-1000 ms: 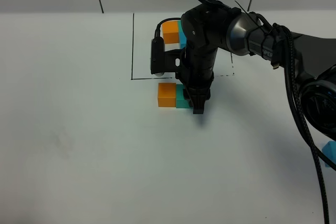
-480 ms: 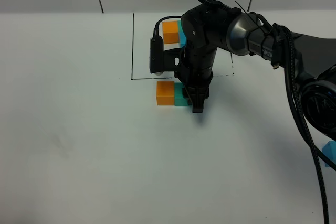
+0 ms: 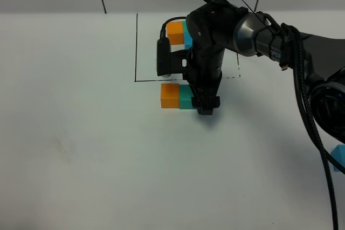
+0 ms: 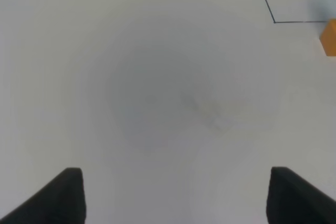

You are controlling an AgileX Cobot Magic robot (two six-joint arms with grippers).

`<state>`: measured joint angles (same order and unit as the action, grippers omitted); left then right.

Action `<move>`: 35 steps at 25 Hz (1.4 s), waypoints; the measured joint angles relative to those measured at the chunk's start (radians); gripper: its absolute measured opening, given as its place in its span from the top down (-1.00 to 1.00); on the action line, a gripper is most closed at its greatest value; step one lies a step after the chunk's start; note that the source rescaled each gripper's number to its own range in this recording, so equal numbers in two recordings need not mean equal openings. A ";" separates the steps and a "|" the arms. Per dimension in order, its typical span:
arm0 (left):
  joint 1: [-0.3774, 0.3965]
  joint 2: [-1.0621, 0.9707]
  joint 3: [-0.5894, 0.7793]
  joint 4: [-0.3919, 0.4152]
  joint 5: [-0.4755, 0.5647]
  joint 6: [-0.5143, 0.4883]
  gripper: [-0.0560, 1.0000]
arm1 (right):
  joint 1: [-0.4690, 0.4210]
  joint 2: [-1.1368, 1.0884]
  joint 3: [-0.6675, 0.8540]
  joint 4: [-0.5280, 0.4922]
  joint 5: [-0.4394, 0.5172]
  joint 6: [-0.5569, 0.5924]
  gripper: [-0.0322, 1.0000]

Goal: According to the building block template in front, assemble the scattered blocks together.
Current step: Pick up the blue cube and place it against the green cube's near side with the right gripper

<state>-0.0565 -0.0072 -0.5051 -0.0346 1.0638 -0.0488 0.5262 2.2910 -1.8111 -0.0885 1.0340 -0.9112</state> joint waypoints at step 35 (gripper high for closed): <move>0.000 0.000 0.000 0.000 0.000 0.000 -0.13 | -0.629 -0.702 1.103 0.105 -0.419 0.911 -0.77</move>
<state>-0.0565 -0.0072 -0.5051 -0.0346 1.0638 -0.0488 -0.1023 1.5887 -0.7085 0.0167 0.6146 0.0000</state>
